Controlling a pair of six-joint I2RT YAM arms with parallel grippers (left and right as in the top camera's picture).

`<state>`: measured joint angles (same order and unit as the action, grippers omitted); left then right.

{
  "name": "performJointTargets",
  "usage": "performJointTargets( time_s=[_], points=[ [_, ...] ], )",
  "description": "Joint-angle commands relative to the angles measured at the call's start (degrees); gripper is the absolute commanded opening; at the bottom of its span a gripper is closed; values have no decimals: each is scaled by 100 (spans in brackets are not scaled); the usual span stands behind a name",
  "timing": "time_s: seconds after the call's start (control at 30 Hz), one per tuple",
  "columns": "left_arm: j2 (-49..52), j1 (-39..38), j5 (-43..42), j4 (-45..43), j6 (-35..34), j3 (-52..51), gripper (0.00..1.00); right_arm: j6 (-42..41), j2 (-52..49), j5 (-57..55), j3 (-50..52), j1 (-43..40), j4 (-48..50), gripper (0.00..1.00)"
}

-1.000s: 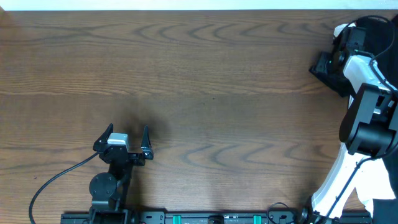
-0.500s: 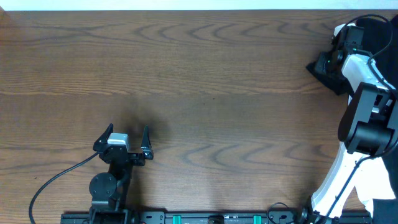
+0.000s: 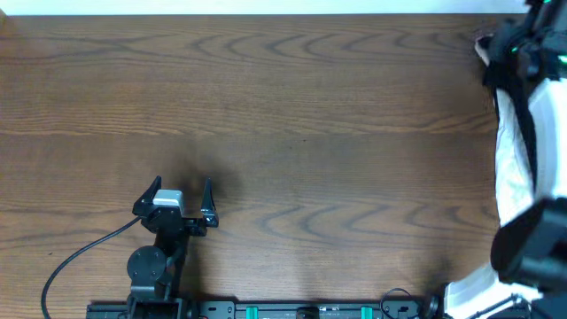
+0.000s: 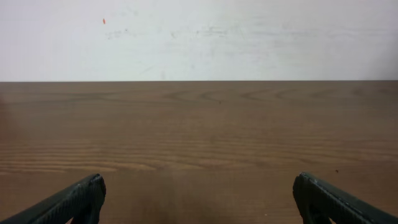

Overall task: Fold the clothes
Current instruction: 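Reach the right gripper to the black T-shirt and grasp its edge, then drag the black T-shirt leftward with the right gripper and release it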

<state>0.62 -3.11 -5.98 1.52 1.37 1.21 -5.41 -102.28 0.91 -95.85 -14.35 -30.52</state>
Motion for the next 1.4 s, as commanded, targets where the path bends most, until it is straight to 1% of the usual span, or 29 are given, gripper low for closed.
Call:
performJointTargets(
  time_s=[0.0,0.17,0.33,0.5,0.6,0.77,0.97,1.13,1.33,1.37],
  points=[
    [-39,-24,-81,192,35,-98,98,243,544,190,-103,247,-35,1],
    [-39,-24,-81,192,35,-98,98,339,1121,461,-103,758,-133,1],
    [-39,-24,-81,192,35,-98,98,337,1233,715,-101,1639,-219,1],
    [-39,-24,-81,192,35,-98,98,334,828,713,-101,2693,-221,1],
    [-39,-24,-81,192,35,-98,98,332,361,763,-101,3309,-210,1],
    [-39,-24,-81,192,35,-98,98,243,-531,1410,-101,4251,131,1],
    [-39,-24,-81,192,35,-98,98,249,-1200,2173,-101,5184,706,1],
    [-39,-24,-81,192,35,-98,98,306,-1292,2205,-101,5829,907,1],
    [-39,-24,-81,192,35,-98,98,341,-1292,2205,-101,6306,927,1],
    [-39,-24,-81,192,35,-98,98,341,-1292,2203,-101,6347,931,6]
  ],
)
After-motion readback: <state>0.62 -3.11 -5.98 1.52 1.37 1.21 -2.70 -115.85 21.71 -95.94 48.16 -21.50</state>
